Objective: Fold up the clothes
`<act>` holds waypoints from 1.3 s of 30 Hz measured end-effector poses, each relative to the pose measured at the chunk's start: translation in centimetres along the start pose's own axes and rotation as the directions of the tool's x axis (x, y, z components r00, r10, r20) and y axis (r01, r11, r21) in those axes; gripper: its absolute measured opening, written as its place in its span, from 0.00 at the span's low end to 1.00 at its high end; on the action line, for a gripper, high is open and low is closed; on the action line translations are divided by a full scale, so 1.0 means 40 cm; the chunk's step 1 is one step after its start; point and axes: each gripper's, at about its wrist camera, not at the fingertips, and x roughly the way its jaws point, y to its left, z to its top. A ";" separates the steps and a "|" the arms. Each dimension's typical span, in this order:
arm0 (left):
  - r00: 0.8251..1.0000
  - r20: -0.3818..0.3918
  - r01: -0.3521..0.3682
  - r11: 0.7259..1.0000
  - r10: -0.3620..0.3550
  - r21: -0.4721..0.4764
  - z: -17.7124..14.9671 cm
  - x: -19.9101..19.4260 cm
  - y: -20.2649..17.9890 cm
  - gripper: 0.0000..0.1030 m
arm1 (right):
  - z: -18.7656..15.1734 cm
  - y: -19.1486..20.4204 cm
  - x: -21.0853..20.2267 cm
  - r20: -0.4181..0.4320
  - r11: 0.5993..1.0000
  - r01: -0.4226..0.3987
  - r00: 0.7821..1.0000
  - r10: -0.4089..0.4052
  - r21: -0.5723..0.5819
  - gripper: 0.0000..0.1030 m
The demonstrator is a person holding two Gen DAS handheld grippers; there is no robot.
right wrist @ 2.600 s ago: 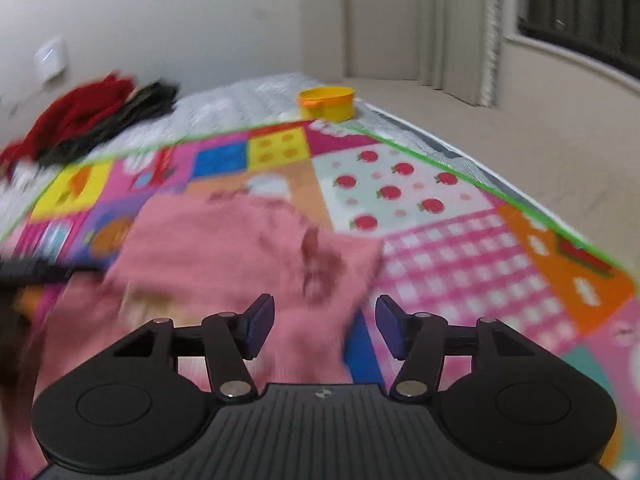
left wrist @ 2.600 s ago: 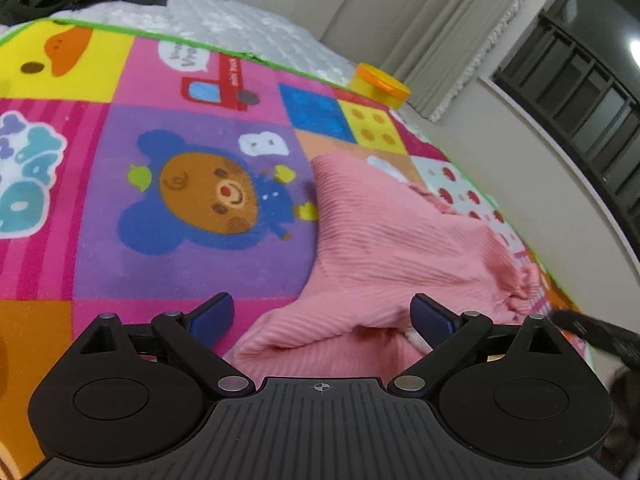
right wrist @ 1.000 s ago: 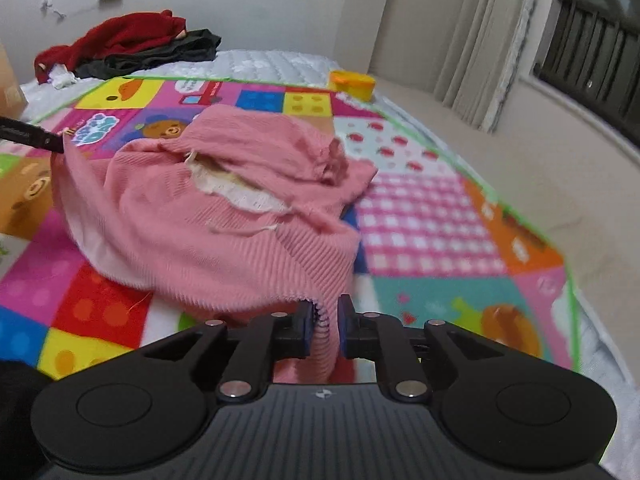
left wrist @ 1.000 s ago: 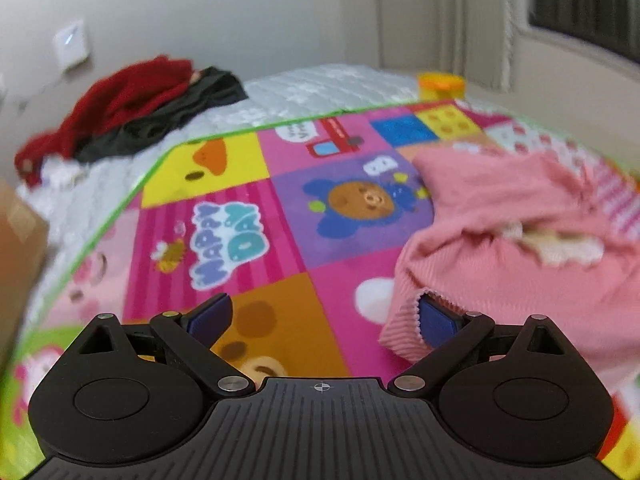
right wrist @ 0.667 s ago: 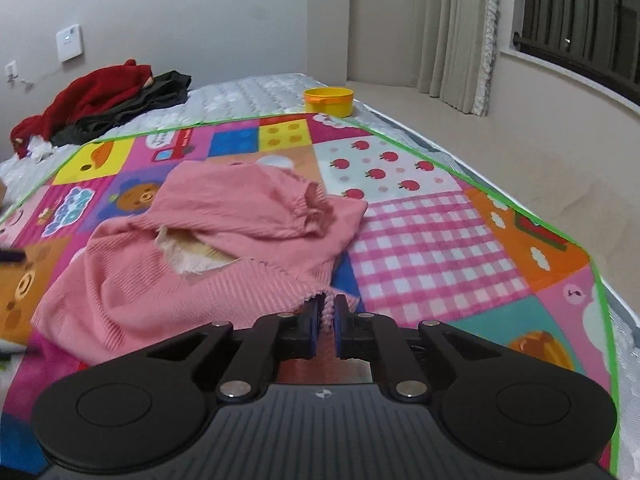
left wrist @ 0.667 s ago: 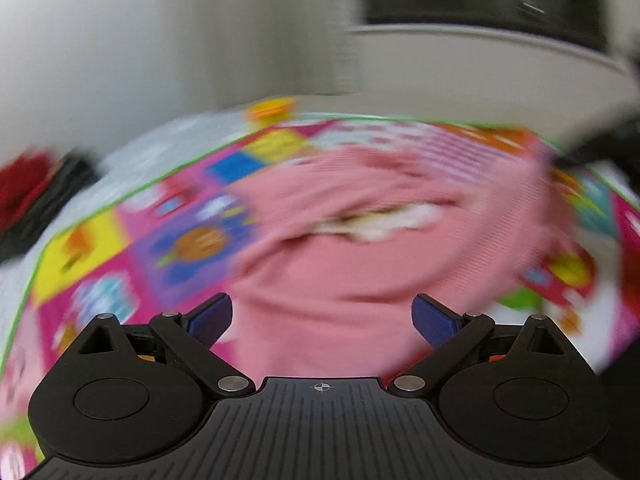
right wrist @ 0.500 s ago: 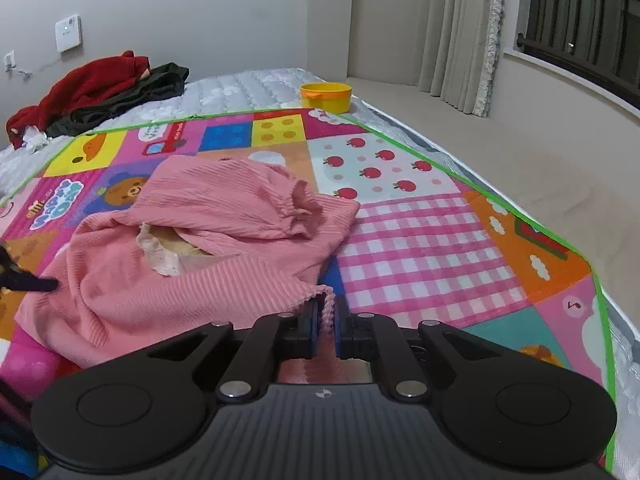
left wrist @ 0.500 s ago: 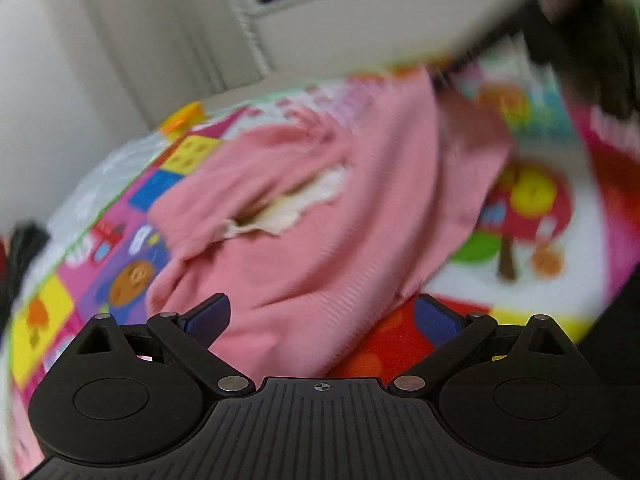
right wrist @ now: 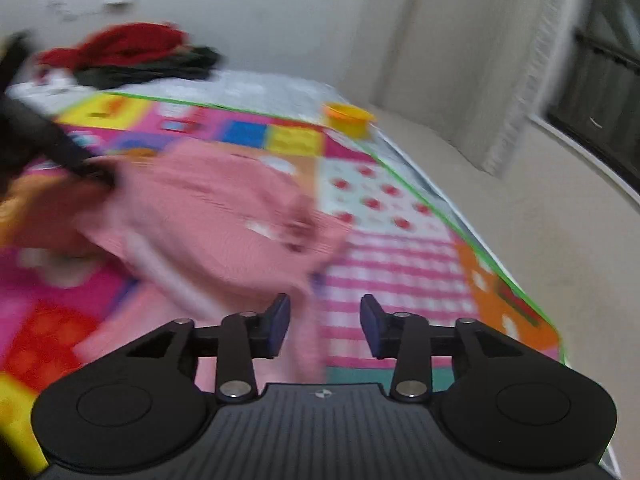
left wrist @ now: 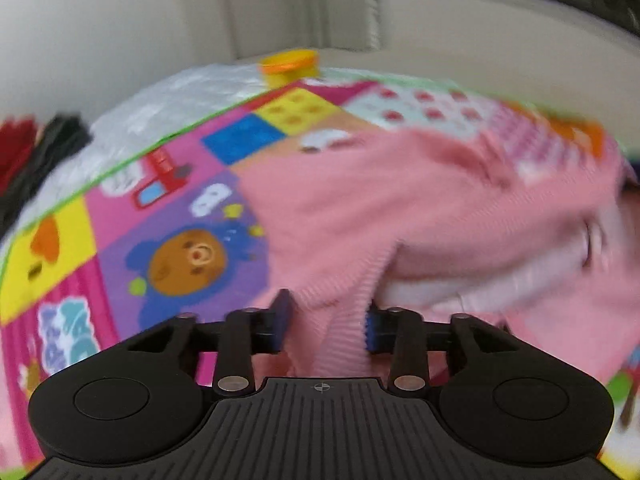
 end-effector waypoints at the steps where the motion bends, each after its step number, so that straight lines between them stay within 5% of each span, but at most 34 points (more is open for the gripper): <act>1: 0.999 0.005 0.034 0.998 -0.034 -0.059 0.003 -0.018 0.025 0.56 | -0.002 0.026 -0.019 0.003 0.998 -0.067 0.998 0.067 -0.011 0.40; 4: 0.994 0.065 0.097 0.959 -0.083 -0.266 -0.027 -0.093 0.080 0.72 | -0.010 0.127 -0.022 -0.044 0.968 -0.238 0.971 0.235 -0.078 0.40; 9: 0.979 0.201 0.145 0.851 -0.048 -0.505 -0.132 -0.146 0.122 0.85 | -0.009 0.279 0.088 -0.114 0.923 -0.289 0.957 0.268 -0.256 0.40; 14: 0.976 0.208 0.175 0.816 -0.069 -0.551 -0.146 -0.130 0.169 0.88 | 0.014 0.371 0.163 -0.059 0.890 -0.254 0.966 0.250 -0.379 0.56; 17: 0.970 0.218 0.213 0.797 -0.105 -0.565 -0.154 -0.113 0.189 0.90 | 0.026 0.415 0.213 -0.031 0.869 -0.216 0.974 0.226 -0.446 0.56; 19: 0.974 0.205 0.200 0.800 -0.099 -0.566 -0.164 -0.100 0.203 0.90 | 0.042 0.421 0.242 -0.040 0.870 -0.238 0.969 0.246 -0.432 0.50; 20: 0.975 0.199 0.193 0.802 -0.095 -0.566 -0.169 -0.094 0.210 0.91 | 0.050 0.423 0.254 -0.043 0.872 -0.247 0.966 0.253 -0.422 0.38; 22: 0.977 0.196 0.188 0.785 -0.086 -0.590 -0.177 -0.085 0.235 0.91 | 0.074 0.413 0.248 -0.052 0.886 -0.264 0.963 0.265 -0.381 0.35; 24: 0.977 0.201 0.187 0.759 -0.075 -0.624 -0.183 -0.080 0.261 0.91 | 0.089 0.382 0.218 -0.094 0.879 -0.344 0.939 0.332 -0.329 0.35; 28: 0.963 0.231 0.261 0.711 -0.141 -0.653 -0.182 -0.095 0.283 0.92 | 0.058 0.301 0.185 -0.282 0.840 -0.527 0.831 0.479 -0.126 0.35; 30: 0.941 0.250 0.337 0.715 -0.229 -0.613 -0.172 -0.097 0.263 0.93 | 0.029 0.270 0.194 -0.308 0.861 -0.507 0.826 0.472 -0.039 0.35; 33: 0.917 0.207 0.398 0.764 -0.340 -0.508 -0.156 -0.081 0.198 0.93 | 0.055 0.202 0.218 -0.214 0.925 -0.376 0.901 0.378 0.054 0.35; 37: 0.940 0.113 0.340 0.868 -0.321 -0.361 -0.157 -0.066 0.124 0.93 | 0.117 0.134 0.238 -0.065 0.984 -0.170 0.983 0.173 0.057 0.34; 39: 0.968 0.080 0.249 0.913 -0.236 -0.324 -0.161 -0.053 0.110 0.93 | 0.127 0.157 0.228 -0.072 0.975 -0.221 0.973 0.220 -0.006 0.34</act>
